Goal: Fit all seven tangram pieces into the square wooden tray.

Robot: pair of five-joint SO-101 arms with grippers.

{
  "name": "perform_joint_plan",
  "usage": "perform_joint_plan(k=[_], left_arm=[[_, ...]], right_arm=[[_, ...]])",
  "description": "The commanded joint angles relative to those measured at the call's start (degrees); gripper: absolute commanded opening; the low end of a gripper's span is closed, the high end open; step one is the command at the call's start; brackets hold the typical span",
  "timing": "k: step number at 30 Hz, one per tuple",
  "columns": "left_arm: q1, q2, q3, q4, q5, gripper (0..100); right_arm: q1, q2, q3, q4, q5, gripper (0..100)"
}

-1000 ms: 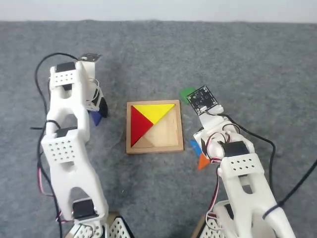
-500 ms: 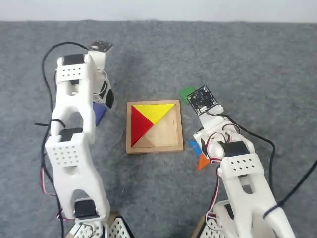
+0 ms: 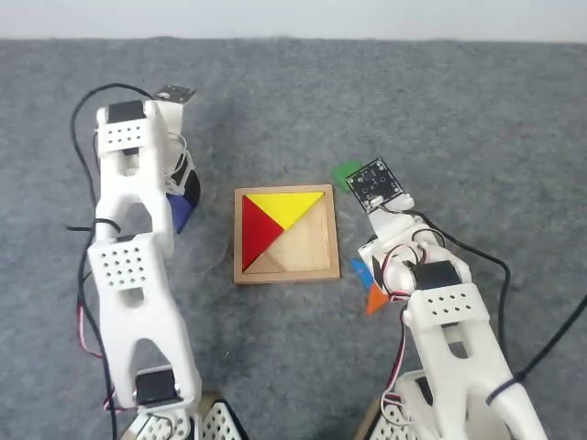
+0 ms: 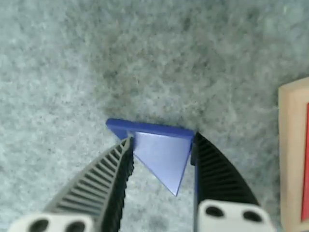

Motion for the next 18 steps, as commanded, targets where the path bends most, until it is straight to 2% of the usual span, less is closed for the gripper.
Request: perform_joint_plan(k=[1,14,18], left_arm=[[-1.05,2.55,-1.36,2.37,-0.79,19],[-3.78,3.16,-1.36,2.55,-3.16,19],[-4.84,3.16,-1.1,2.99,-3.69,22]], right_arm=[[0.04,-2.33,-0.62,-0.13,0.7,1.7],[0.04,-2.24,-0.62,-0.04,0.7,1.7],[0.04,-2.33,-0.62,0.04,0.7,1.7]])
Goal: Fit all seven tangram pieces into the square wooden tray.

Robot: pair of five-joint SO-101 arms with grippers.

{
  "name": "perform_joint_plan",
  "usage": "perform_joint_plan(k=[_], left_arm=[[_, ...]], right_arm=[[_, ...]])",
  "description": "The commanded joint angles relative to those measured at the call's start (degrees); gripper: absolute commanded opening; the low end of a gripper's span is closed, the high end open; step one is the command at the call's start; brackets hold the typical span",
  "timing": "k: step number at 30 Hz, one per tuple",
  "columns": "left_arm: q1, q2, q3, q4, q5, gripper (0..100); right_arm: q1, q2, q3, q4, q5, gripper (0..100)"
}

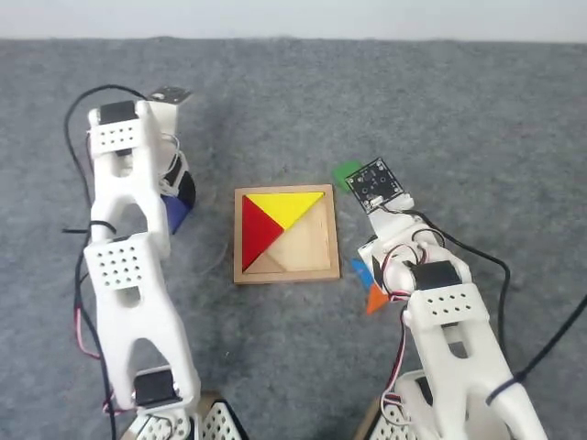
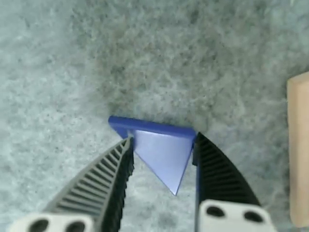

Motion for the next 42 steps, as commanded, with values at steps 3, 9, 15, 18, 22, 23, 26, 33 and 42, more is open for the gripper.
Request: perform_joint_plan(k=[3,9,15,18,22,23,26,33,42], left_arm=[[-3.25,2.11,0.4,2.02,-2.02,23],[-3.87,2.2,0.13,2.02,-2.81,23],[-3.69,0.79,0.4,2.2,-5.01,22],[-3.69,-2.64,2.42,2.29,-5.36,22],[-3.43,-11.78,8.66,2.29,-7.91,23],[-3.08,-14.59,10.86,2.2,-10.02,22],[-1.93,-23.38,17.27,2.02,-17.76,22],[-0.26,-30.59,24.48,-8.79,-44.48,23],[-0.62,-17.58,20.09,-13.01,-67.25,23]], right_arm=[[0.04,-2.42,-0.62,0.04,0.7,1.7],[0.04,-2.59,-0.62,0.13,0.7,1.7],[0.04,-2.59,-0.62,-0.13,0.7,1.7],[0.04,-2.51,-0.62,-0.13,0.7,1.7],[0.04,-2.51,-0.62,-0.13,0.7,1.7],[0.04,-2.51,-0.62,-0.13,0.7,1.7],[0.04,-2.51,-0.62,-0.22,0.7,1.7],[0.04,-2.51,-0.62,-0.13,0.7,1.7],[2.15,-2.77,-0.7,-0.22,0.7,1.7]])
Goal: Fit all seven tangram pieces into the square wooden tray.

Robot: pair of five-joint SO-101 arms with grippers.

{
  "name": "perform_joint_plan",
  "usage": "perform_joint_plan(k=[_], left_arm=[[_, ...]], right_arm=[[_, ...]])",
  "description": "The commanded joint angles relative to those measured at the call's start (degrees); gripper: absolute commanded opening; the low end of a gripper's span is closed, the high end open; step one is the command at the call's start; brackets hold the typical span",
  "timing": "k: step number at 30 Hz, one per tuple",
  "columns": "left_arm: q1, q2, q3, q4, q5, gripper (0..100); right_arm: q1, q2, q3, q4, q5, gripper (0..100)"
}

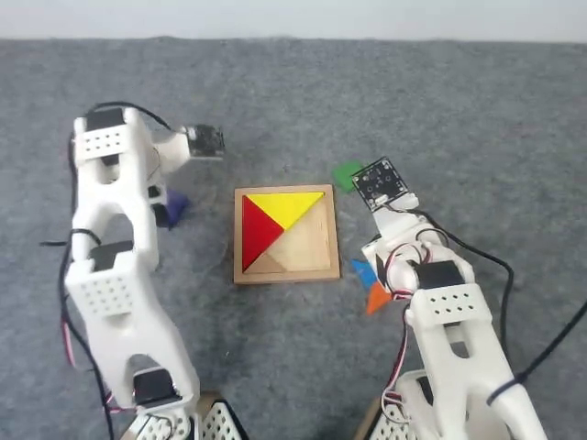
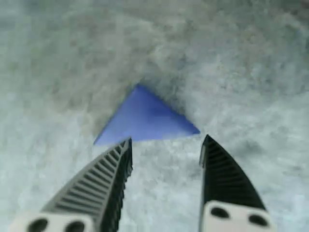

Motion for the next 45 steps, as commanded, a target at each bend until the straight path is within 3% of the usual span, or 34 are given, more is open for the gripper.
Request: perform_joint_plan(k=[1,7,15,20,26,29,32,41,45], left_arm=[[0.18,3.16,-7.69,-0.62,-1.85,23],[0.26,12.75,-17.89,0.44,-1.49,23],[0.09,17.58,-28.26,14.51,4.04,23],[1.41,15.21,-25.89,14.42,12.66,23],[1.32,6.42,-22.55,13.54,13.1,23],[1.49,4.13,-22.11,8.35,14.51,22],[2.73,5.19,-21.58,-0.7,23.47,22],[2.46,15.82,-21.93,-23.12,61.1,22],[2.2,17.41,-21.93,-20.48,62.86,14]], right_arm=[[0.66,-2.77,-0.7,-0.22,0.7,1.7],[0.66,-2.77,-0.7,-0.31,0.79,1.7],[0.66,-2.77,-0.7,-0.31,0.79,1.7],[0.66,-2.77,-0.7,-0.31,0.79,1.7],[0.66,-2.77,-0.7,-0.31,0.79,1.7],[0.66,-2.77,-0.7,-0.31,0.79,1.7],[0.66,-2.77,-0.7,-0.31,0.79,1.7],[0.66,-2.77,-0.7,-0.31,0.79,1.7],[0.66,-2.77,-0.7,-0.31,0.79,1.7]])
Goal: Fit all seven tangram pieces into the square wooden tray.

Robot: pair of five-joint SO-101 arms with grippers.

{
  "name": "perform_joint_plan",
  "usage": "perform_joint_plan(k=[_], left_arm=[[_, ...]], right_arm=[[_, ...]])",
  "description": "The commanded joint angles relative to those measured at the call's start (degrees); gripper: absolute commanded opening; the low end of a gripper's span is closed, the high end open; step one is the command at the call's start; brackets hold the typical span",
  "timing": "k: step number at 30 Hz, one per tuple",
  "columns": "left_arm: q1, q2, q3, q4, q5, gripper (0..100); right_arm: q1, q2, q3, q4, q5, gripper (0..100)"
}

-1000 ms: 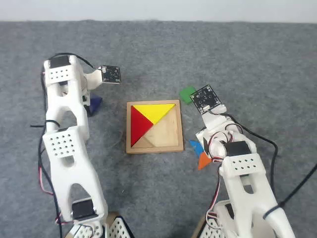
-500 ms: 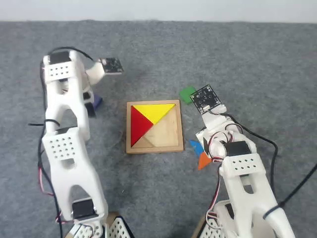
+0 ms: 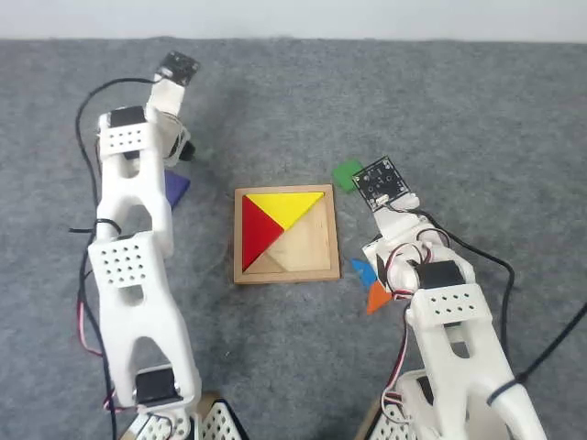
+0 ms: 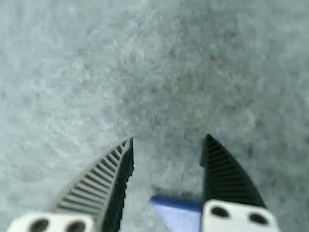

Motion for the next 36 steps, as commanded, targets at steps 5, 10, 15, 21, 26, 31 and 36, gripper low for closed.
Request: perform_joint_plan(k=[5,10,15,21,26,31,36], left_arm=[[-1.76,-0.97,-0.75,7.74,1.93,1],[-3.96,-0.97,-4.09,17.85,-2.11,1],[-5.01,-0.79,-6.11,28.04,-11.08,1],[-4.4,-0.79,-5.93,35.08,-14.42,1],[-3.08,-1.23,-2.86,35.43,-15.3,1],[-2.55,-7.65,9.36,35.16,-22.24,1],[-2.37,-19.87,24.13,31.21,-23.74,1]], right_arm=[[0.57,-2.77,-0.7,-0.31,0.62,1.7],[0.57,-2.77,-0.7,-0.31,0.62,1.7],[0.57,-2.77,-0.7,-0.31,0.62,1.7],[0.57,-2.77,-0.7,-0.31,0.62,1.7],[0.57,-2.77,-0.7,-0.31,0.62,1.7],[0.57,-2.77,-0.7,-0.31,0.62,1.7],[0.57,-2.77,-0.7,-0.31,0.62,1.7]])
